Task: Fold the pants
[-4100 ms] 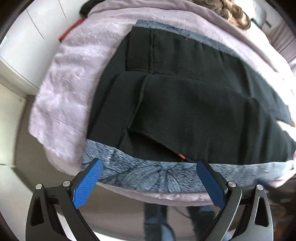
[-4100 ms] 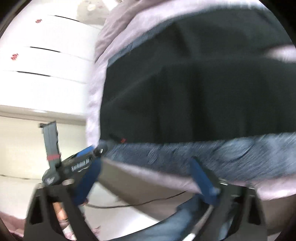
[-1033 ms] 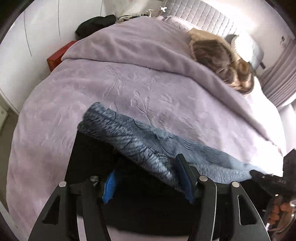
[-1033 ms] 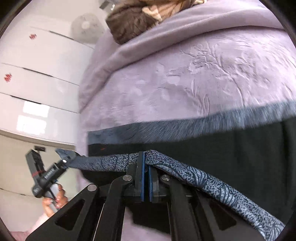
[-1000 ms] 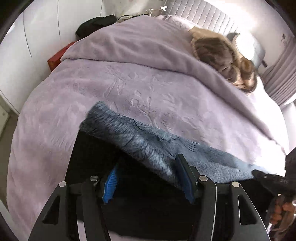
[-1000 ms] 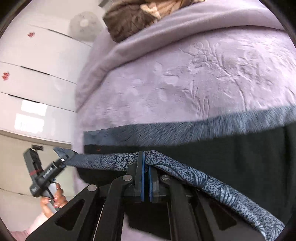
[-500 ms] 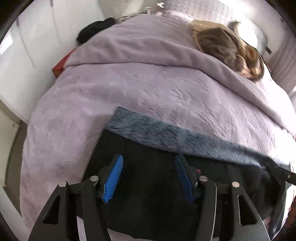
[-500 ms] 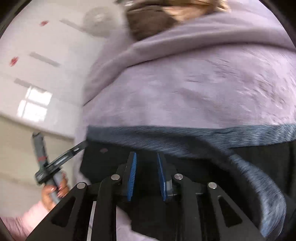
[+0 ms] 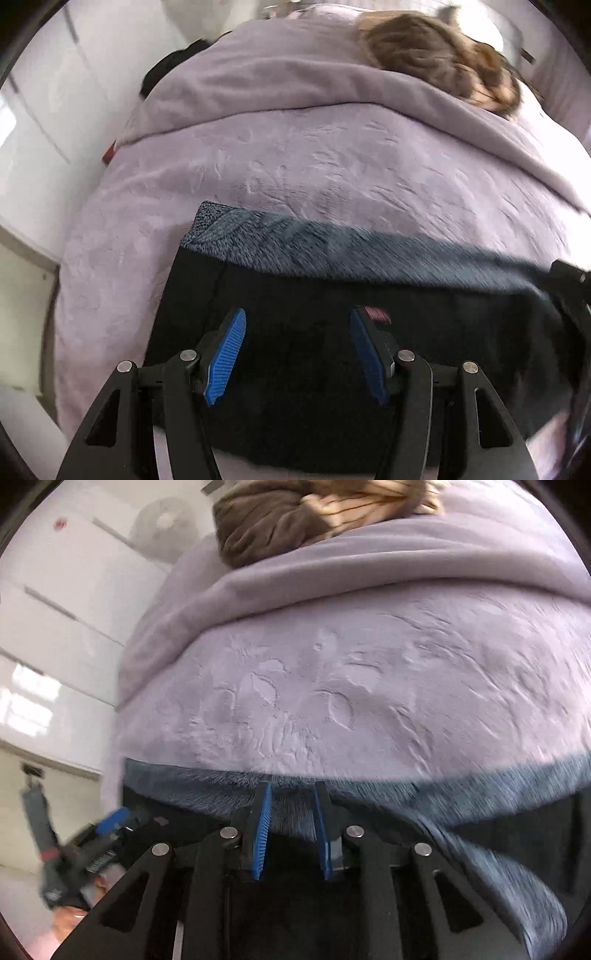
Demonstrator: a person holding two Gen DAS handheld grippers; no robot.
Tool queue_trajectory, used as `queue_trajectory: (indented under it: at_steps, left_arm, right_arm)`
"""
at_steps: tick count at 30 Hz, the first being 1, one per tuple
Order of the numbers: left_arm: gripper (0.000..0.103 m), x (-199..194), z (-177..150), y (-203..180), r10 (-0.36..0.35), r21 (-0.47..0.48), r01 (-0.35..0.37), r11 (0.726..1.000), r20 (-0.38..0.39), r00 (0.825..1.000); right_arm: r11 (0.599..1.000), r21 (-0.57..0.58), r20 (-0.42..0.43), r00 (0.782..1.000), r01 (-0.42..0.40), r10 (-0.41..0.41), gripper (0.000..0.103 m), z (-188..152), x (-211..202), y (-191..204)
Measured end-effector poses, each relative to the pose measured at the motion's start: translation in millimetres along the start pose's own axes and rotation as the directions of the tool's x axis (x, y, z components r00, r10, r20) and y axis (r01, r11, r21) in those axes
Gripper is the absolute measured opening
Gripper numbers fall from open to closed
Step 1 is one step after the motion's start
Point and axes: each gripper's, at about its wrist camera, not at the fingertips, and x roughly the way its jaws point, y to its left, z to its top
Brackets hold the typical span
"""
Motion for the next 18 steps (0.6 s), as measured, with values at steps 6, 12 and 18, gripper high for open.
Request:
queue_trajectory:
  at_steps: [6, 12, 18]
  left_arm:
    - [0.060, -45, -39, -44, -0.145, 0.136, 0.150, 0.979, -0.044, 0.988]
    - [0.060, -76, -79, -110, -0.296, 0.258, 0.322, 0.911, -0.134, 0.946]
    - [0.060, -93, -106, -190, -0.402, 0.315, 0.466, 0.827, -0.249, 0.881]
  right_arm:
    - [0.994, 0.113, 0.027, 1.000, -0.009, 0.006, 0.045, -66, -90, -28]
    - [0.944, 0.323, 0.066, 0.993, 0.071, -0.098, 0.046, -173, -167, -79]
    - [0.810, 0.584, 0.121, 0.981, 0.052, -0.150, 0.046, -280, -231, -146]
